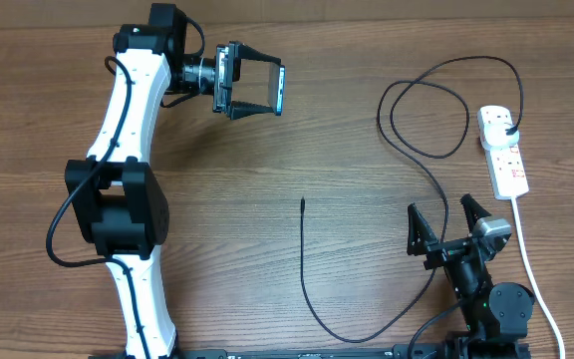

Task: Plug charger to phone and switch on socket
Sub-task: 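Lift the phone with the left gripper and tilt it upright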

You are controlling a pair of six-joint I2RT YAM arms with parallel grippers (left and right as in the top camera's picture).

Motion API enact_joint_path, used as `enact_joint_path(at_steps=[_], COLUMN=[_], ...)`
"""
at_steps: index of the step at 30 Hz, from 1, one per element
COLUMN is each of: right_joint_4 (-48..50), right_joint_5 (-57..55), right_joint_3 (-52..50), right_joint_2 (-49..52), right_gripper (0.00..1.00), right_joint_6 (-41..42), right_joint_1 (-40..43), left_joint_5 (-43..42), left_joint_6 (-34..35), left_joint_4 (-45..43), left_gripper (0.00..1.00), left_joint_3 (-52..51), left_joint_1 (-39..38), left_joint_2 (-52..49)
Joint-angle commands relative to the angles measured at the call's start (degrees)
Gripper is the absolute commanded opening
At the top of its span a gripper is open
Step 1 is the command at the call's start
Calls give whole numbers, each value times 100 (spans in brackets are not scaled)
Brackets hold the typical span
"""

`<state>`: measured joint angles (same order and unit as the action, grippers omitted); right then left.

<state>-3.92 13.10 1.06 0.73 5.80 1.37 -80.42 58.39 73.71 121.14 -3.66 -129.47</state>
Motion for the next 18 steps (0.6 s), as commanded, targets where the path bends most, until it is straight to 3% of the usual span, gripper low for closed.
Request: enact_joint_path(at_steps=[1, 18], right_joint_4=[35, 35], right_joint_5=[-44, -44], right_joint_3=[-61, -63], right_joint_2=[-55, -55], right_gripper=[100, 100], right_joint_6=[17, 17], right_joint_1=[-39, -39], left_joint_5=[-321, -297], left_joint_6=[79, 31], left_joint_4=[0, -2], left_gripper=[4, 4], left_joint_3=[170, 170], left_joint_1=[-22, -22], left_joint_2=[26, 26])
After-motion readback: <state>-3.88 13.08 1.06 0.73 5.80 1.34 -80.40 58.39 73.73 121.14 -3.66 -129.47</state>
